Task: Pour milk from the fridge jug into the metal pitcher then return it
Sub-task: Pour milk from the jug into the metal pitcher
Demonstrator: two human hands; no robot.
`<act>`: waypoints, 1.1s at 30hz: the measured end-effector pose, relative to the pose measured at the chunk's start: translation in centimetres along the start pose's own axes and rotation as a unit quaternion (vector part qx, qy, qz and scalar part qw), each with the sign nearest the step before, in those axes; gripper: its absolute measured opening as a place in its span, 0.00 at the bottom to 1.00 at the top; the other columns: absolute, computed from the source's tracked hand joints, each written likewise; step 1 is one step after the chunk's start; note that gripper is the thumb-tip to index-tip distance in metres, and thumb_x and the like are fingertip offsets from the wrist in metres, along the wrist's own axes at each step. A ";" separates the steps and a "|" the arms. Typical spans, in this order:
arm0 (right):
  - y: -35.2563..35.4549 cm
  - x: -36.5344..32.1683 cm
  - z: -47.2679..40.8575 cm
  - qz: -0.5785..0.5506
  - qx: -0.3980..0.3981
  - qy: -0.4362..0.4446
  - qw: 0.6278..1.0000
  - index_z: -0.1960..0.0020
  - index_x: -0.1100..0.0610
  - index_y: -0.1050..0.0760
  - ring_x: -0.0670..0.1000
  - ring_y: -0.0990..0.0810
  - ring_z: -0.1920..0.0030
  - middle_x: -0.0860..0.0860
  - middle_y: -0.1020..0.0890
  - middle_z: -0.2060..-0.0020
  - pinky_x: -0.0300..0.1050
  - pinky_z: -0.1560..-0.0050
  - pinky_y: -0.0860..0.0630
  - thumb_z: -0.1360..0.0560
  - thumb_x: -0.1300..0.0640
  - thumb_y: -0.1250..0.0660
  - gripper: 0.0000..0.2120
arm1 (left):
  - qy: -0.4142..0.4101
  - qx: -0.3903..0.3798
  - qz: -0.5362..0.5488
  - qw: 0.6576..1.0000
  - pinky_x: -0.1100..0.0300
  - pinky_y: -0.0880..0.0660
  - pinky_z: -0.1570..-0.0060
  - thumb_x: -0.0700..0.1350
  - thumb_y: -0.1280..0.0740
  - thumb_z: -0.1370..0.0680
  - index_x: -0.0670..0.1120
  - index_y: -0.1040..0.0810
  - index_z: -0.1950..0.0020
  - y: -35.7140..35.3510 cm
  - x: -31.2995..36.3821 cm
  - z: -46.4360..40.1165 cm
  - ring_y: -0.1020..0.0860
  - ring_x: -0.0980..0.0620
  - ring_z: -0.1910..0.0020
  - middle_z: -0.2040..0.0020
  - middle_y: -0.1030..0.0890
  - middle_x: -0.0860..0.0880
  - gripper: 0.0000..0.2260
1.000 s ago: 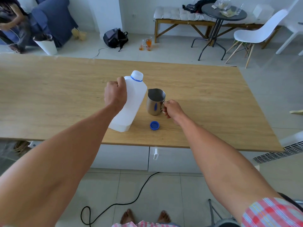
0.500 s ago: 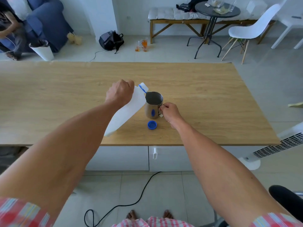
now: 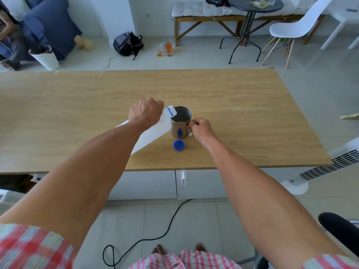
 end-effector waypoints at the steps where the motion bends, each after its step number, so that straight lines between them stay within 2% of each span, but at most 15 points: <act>1: 0.0 0.0 -0.1 0.004 0.000 0.002 1.000 0.48 0.71 0.20 0.49 0.27 0.62 0.56 0.21 0.59 0.42 0.63 0.30 0.16 0.63 0.40 0.13 | -0.002 -0.004 -0.008 1.000 0.57 0.37 0.70 0.49 0.46 0.19 0.43 0.33 0.67 -0.1 0.1 0.0 0.33 0.47 0.71 0.68 0.31 0.46 0.18; 7: 0.1 0.1 -0.4 0.007 -0.002 -0.002 1.000 0.49 0.71 0.20 0.50 0.25 0.60 0.56 0.20 0.59 0.43 0.61 0.28 0.16 0.62 0.38 0.13 | -0.012 -0.015 -0.028 0.999 0.58 0.38 0.71 0.48 0.46 0.19 0.44 0.32 0.67 -0.2 0.3 -0.1 0.33 0.47 0.72 0.67 0.30 0.47 0.17; 12: 0.2 0.2 -0.7 0.004 -0.003 -0.002 1.000 0.49 0.72 0.21 0.51 0.24 0.59 0.57 0.20 0.60 0.40 0.64 0.28 0.17 0.63 0.38 0.13 | -0.020 -0.020 -0.057 0.998 0.58 0.37 0.71 0.47 0.45 0.20 0.44 0.30 0.65 -0.1 0.7 -0.3 0.31 0.46 0.71 0.66 0.28 0.46 0.16; 18: 0.4 0.1 -0.7 0.005 -0.009 -0.006 1.000 0.47 0.74 0.22 0.48 0.27 0.65 0.58 0.21 0.59 0.26 0.76 0.31 0.16 0.64 0.38 0.13 | -0.031 -0.030 -0.081 0.996 0.57 0.35 0.69 0.44 0.44 0.20 0.44 0.29 0.64 0.1 1.0 -0.3 0.30 0.46 0.69 0.65 0.27 0.46 0.14; 24: 0.5 0.2 -0.9 0.004 -0.010 -0.012 1.000 0.47 0.74 0.22 0.47 0.28 0.66 0.57 0.22 0.59 0.27 0.76 0.31 0.17 0.64 0.38 0.13 | -0.039 -0.038 -0.104 0.993 0.56 0.33 0.68 0.46 0.44 0.19 0.45 0.24 0.59 0.3 1.2 -0.5 0.28 0.46 0.68 0.64 0.25 0.46 0.13; 28: 0.3 0.2 -1.0 0.014 -0.010 -0.013 1.000 0.47 0.75 0.23 0.49 0.28 0.65 0.56 0.24 0.61 0.35 0.71 0.30 0.17 0.63 0.38 0.13 | -0.044 -0.043 -0.119 0.991 0.54 0.30 0.65 0.46 0.44 0.18 0.45 0.24 0.57 0.5 1.6 -0.3 0.26 0.46 0.66 0.63 0.25 0.46 0.12; 33: 0.4 0.2 -0.9 0.017 -0.009 -0.013 1.000 0.48 0.75 0.23 0.47 0.30 0.67 0.57 0.24 0.61 0.28 0.78 0.33 0.17 0.63 0.38 0.13 | -0.054 -0.047 -0.127 0.989 0.54 0.29 0.63 0.45 0.43 0.18 0.46 0.26 0.57 0.6 1.8 -0.1 0.26 0.46 0.65 0.63 0.25 0.46 0.11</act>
Point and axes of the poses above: each hand's wrist, its own z-axis away from the middle knuckle, its own y-axis out of the back of the hand, x = y × z, the point moved 3 cm from there along -z, towards the middle knuckle
